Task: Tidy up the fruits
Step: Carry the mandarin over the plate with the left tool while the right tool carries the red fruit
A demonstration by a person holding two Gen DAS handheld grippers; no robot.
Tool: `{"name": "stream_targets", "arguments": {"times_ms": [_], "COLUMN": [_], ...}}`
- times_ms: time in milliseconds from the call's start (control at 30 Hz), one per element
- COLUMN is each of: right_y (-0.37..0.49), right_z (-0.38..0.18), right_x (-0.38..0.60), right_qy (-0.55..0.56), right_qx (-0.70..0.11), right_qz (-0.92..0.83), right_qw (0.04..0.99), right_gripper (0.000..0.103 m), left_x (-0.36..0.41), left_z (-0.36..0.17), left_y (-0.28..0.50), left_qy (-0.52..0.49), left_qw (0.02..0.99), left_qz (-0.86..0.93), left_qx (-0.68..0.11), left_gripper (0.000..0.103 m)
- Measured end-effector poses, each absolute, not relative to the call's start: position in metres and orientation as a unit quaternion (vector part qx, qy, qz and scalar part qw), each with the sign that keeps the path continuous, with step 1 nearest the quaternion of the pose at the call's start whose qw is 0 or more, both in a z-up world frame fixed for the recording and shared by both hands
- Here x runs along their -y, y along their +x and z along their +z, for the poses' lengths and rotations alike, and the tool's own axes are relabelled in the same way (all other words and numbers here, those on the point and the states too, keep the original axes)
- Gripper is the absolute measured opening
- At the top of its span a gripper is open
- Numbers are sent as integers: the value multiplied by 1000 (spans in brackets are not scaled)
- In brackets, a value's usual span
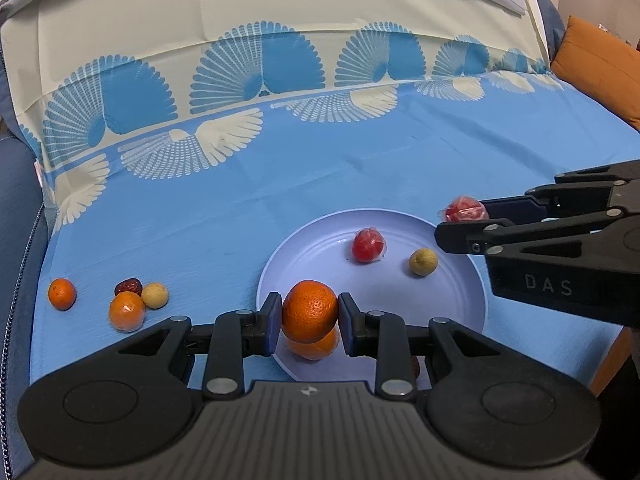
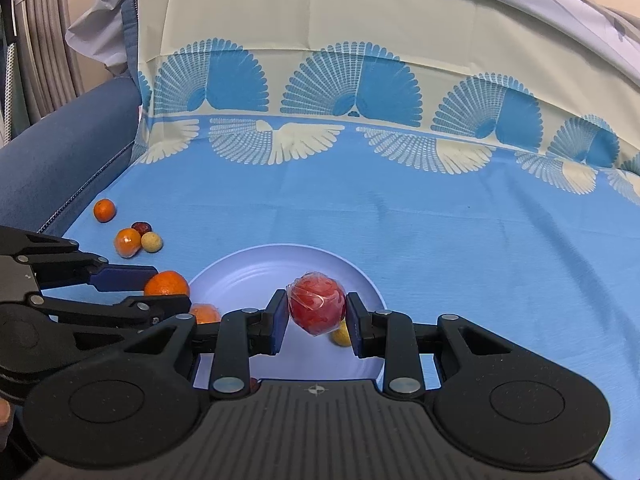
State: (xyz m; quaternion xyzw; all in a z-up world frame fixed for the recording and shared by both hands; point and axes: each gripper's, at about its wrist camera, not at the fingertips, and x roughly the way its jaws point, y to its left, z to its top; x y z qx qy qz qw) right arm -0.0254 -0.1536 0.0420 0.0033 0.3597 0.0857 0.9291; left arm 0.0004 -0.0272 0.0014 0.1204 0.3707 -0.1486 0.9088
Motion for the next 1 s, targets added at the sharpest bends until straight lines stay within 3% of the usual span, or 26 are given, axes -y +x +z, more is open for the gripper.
{"name": "stream_targets", "arguments": {"times_ms": [1000], "right_y": [-24], "right_z": [41], "right_x": [148], "right_qy": [-12], "right_qx": [-364], "right_qz": [84], "right_qw": [928], "right_gripper": [32], "left_x": [33], "left_z": [-5], "left_y": [4], "left_qy": [133], "left_qw": [899], "left_qz": [-160], "left_qx": [-386], "left_gripper": [33]}}
